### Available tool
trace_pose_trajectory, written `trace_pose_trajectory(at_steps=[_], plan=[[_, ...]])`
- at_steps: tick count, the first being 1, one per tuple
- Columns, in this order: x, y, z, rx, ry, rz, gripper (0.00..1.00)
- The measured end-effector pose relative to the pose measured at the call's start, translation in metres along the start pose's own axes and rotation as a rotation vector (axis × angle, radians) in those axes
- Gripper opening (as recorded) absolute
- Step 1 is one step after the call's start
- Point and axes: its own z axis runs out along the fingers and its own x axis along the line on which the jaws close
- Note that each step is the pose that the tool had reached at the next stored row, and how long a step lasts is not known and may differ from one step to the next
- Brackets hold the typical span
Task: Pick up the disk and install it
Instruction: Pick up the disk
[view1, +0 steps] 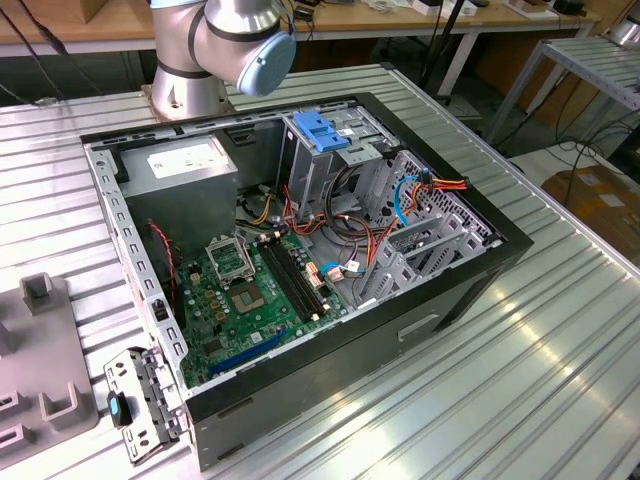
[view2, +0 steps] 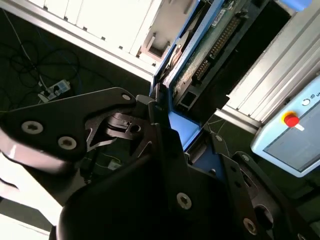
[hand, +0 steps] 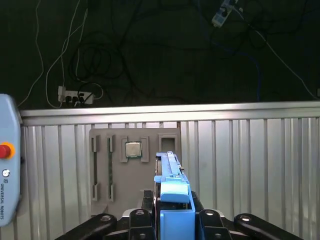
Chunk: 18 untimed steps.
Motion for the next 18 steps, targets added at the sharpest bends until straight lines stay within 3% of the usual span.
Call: trace_pose_trajectory(at_steps=[1, 3, 10, 18], plan=[[0.0002, -0.0001, -0.0059, 0.0002, 0.0013, 0.0, 0.37], [0.0004, -0.0003, -0.0114, 0.0004, 0.0022, 0.0, 0.37], [0.0004, -0.0013, -0.0116, 0.0006, 0.0021, 0.0, 0.37], [-0.0002, -0.0195, -0.0113, 0.0005, 0.0022, 0.0, 0.37]])
